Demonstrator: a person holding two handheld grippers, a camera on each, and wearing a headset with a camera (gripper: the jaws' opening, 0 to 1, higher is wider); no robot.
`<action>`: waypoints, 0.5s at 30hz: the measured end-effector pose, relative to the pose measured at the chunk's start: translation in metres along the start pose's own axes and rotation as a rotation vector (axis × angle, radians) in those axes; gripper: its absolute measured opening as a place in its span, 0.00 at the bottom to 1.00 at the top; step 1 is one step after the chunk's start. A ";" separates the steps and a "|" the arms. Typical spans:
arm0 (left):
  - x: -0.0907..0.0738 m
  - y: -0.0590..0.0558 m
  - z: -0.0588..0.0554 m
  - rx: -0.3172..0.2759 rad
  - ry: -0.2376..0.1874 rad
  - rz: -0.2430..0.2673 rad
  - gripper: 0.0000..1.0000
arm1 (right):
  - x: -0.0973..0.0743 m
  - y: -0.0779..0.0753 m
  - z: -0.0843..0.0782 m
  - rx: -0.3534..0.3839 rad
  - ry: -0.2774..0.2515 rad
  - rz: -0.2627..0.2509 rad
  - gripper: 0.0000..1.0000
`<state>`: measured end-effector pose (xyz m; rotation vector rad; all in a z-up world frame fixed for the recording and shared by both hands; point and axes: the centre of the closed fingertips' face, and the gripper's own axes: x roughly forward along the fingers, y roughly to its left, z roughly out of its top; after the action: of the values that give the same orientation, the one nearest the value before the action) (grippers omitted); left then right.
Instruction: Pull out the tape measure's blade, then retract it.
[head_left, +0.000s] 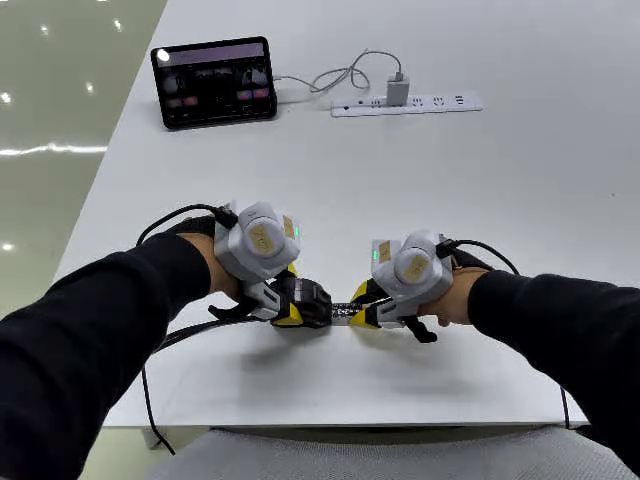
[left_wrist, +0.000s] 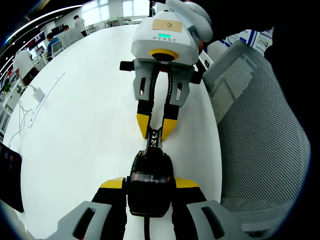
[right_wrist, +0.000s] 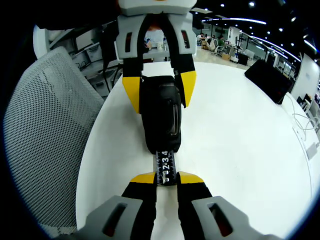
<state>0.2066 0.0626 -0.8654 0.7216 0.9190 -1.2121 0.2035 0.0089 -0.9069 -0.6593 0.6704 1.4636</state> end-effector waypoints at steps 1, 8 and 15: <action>0.000 0.000 0.000 -0.001 0.001 -0.001 0.30 | 0.000 0.000 -0.001 0.001 0.001 0.000 0.11; 0.001 0.000 0.000 -0.001 0.001 -0.004 0.30 | -0.003 0.000 -0.003 0.004 0.003 0.001 0.11; 0.001 0.001 0.001 -0.005 -0.004 0.001 0.30 | -0.006 0.000 -0.007 0.013 0.005 0.000 0.11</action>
<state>0.2074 0.0618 -0.8658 0.7154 0.9179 -1.2100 0.2038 -0.0004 -0.9068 -0.6528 0.6838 1.4570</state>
